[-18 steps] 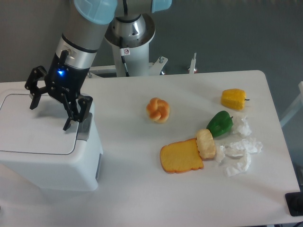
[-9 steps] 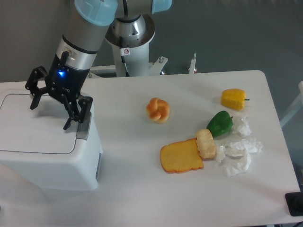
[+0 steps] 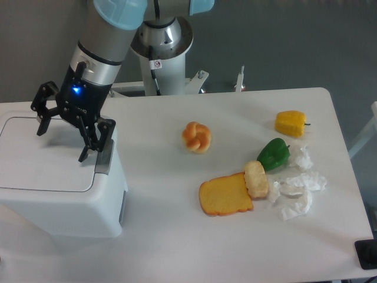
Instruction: Close the trash can
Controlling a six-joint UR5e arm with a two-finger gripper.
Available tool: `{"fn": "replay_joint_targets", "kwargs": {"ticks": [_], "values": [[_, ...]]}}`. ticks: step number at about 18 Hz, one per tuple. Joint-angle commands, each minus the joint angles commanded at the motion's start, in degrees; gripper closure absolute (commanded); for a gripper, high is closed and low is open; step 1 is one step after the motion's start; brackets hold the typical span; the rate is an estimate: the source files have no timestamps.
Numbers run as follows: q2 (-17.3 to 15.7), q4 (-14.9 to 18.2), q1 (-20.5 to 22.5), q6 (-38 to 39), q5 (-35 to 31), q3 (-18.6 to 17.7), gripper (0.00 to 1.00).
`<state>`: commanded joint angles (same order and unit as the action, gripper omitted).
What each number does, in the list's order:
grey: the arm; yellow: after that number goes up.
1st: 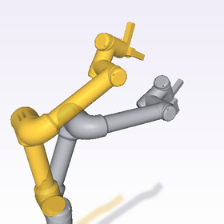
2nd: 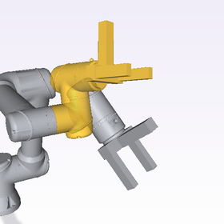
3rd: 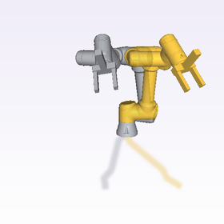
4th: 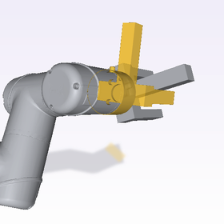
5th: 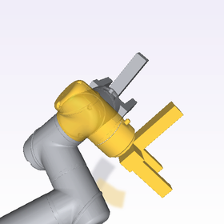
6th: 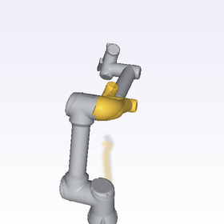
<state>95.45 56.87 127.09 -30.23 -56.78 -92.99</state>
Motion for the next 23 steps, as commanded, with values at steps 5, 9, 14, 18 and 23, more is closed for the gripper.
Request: {"fn": "replay_joint_targets", "kwargs": {"ticks": [5,9,14,18,23], "values": [[-0.4,0.0,2.4,-0.3,-0.1,1.4,0.0],[-0.3,0.0,4.1,-0.3,-0.2,3.1,0.0],[-1.0,0.0,7.0,-1.0,-0.8,3.9,0.0],[-1.2,0.1,8.0,-7.1,-6.8,3.9,0.0],[-1.4,0.3,8.5,-14.6,-15.4,3.4,0.0]]}}
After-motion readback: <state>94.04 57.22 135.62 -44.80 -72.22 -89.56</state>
